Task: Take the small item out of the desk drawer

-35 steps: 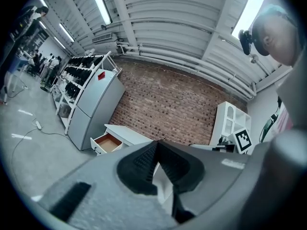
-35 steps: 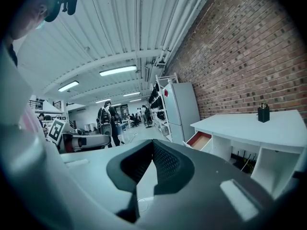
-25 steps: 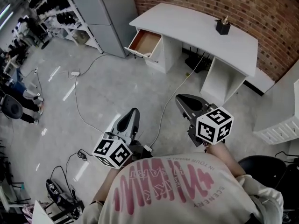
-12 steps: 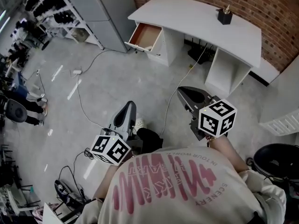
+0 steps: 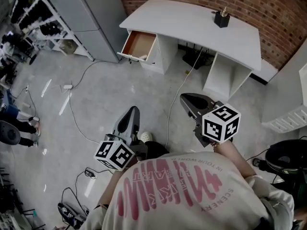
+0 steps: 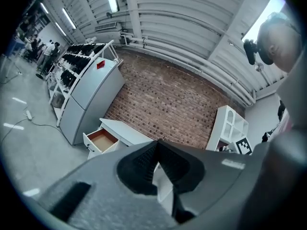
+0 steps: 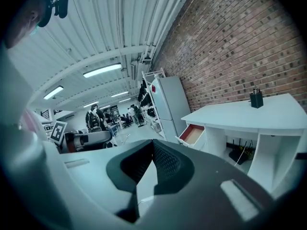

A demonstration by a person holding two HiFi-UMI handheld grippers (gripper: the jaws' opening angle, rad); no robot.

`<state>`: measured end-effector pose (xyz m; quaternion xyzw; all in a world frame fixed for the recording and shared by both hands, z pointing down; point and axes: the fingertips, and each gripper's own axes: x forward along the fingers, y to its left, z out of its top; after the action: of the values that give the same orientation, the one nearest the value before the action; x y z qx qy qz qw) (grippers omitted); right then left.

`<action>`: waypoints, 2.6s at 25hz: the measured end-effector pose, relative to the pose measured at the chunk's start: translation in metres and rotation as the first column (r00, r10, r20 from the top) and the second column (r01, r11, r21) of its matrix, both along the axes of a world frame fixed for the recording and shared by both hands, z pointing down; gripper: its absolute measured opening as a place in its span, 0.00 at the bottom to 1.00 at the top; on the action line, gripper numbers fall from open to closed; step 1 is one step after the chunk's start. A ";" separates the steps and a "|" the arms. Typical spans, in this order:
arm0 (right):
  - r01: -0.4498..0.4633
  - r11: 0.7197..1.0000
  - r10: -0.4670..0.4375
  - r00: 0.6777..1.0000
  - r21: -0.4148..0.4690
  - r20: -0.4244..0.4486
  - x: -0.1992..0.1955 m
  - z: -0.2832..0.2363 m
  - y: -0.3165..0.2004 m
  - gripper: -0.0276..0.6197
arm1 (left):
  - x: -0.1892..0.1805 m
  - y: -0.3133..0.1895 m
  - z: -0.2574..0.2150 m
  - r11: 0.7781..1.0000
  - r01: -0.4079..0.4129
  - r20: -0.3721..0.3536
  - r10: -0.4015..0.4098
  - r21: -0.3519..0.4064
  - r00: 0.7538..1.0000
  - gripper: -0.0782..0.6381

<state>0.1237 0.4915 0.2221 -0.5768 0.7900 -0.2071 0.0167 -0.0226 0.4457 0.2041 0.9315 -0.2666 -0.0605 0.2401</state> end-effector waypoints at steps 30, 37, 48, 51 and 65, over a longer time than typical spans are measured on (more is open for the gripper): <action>-0.220 0.975 0.218 0.971 -0.012 -0.096 -0.016 -0.044 -0.210 0.06 | -0.033 -0.255 -0.048 0.990 -0.140 -0.105 0.142 0.022 0.984 0.11; -0.209 0.976 0.203 0.975 -0.060 -0.096 -0.023 -0.020 -0.259 0.06 | -0.036 -0.301 -0.021 0.989 -0.147 -0.094 0.143 -0.032 0.985 0.11; -0.218 0.969 0.211 0.975 -0.115 -0.069 -0.033 0.006 -0.333 0.06 | -0.059 -0.375 0.001 0.991 -0.110 -0.053 0.106 -0.075 0.993 0.11; -0.227 0.963 0.222 0.974 -0.144 -0.054 -0.036 0.017 -0.341 0.06 | -0.061 -0.386 0.010 0.989 -0.110 -0.043 0.106 -0.094 0.993 0.11; -0.229 0.945 0.239 0.971 -0.234 0.014 -0.036 0.063 -0.371 0.06 | -0.069 -0.409 0.037 0.987 -0.094 -0.034 0.090 -0.134 0.995 0.11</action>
<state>0.0877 0.1209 0.2851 -0.6600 0.6859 -0.3063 -0.0093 -0.0915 0.0371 0.2407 0.9235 -0.2233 -0.0443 0.3089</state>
